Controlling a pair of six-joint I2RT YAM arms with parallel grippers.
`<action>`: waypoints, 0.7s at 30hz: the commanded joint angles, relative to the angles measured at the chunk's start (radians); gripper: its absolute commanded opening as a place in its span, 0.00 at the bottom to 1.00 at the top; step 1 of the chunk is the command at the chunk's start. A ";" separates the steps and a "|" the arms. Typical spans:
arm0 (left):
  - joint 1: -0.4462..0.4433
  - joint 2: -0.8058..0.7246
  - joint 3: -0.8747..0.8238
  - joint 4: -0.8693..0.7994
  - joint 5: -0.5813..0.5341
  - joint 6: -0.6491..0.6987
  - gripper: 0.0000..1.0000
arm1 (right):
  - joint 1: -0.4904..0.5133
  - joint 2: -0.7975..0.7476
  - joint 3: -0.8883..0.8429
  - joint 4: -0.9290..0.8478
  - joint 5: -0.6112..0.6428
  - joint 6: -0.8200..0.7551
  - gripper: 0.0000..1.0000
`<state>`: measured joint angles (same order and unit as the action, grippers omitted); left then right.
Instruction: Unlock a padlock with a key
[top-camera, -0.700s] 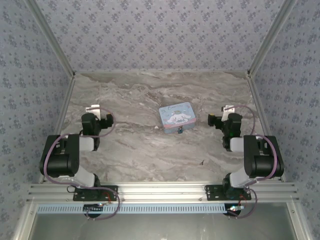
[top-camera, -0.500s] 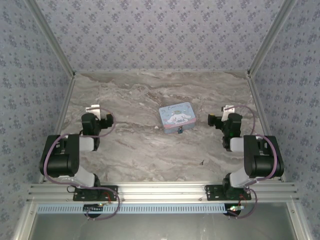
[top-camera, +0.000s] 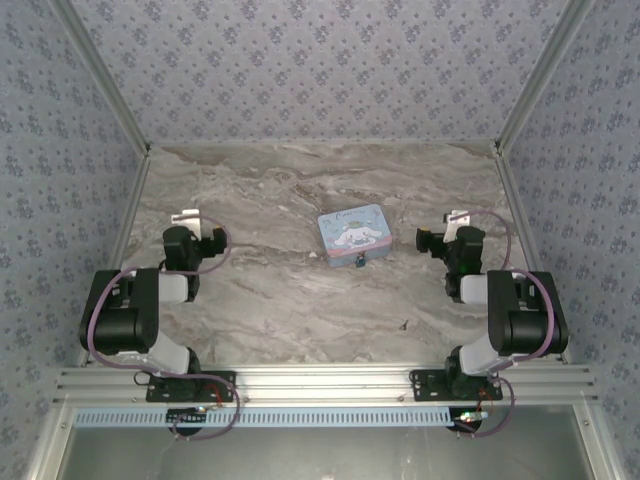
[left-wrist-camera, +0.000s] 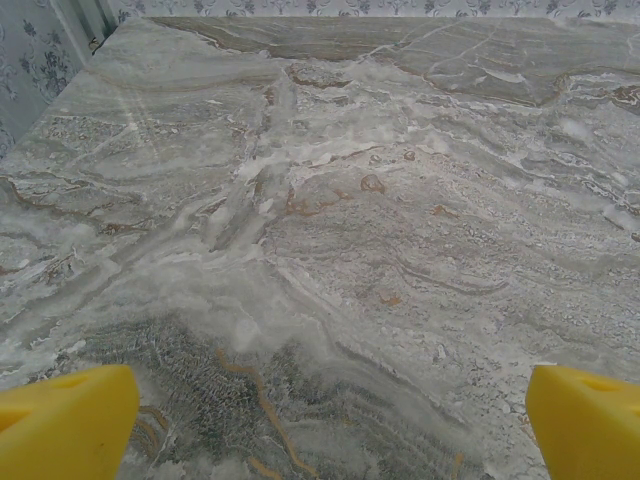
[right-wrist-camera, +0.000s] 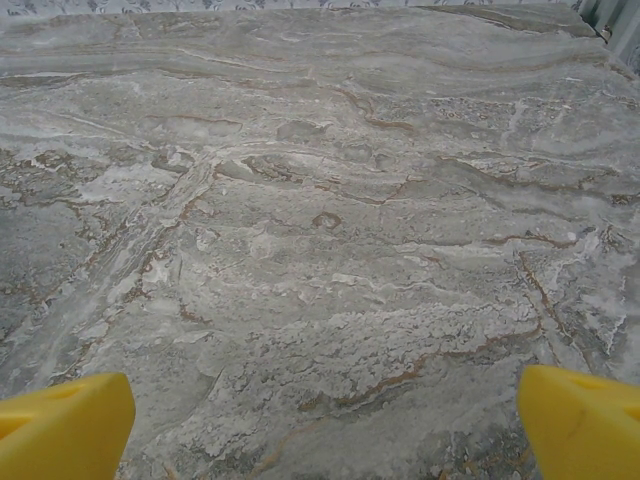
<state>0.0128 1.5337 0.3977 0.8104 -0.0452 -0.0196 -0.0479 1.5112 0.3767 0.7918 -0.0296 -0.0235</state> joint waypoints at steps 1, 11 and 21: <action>0.002 -0.002 0.018 -0.003 -0.022 -0.012 0.99 | -0.006 -0.017 0.031 -0.038 0.037 0.020 1.00; -0.002 -0.285 0.107 -0.369 -0.094 -0.101 1.00 | 0.012 -0.353 0.189 -0.619 0.025 0.166 1.00; -0.194 -0.278 0.356 -0.847 0.240 -0.531 0.99 | 0.209 -0.591 0.122 -0.875 -0.183 0.434 0.96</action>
<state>-0.0921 1.2182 0.7334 0.1341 0.0681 -0.4042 0.1207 0.9642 0.5209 0.0513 -0.1349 0.3061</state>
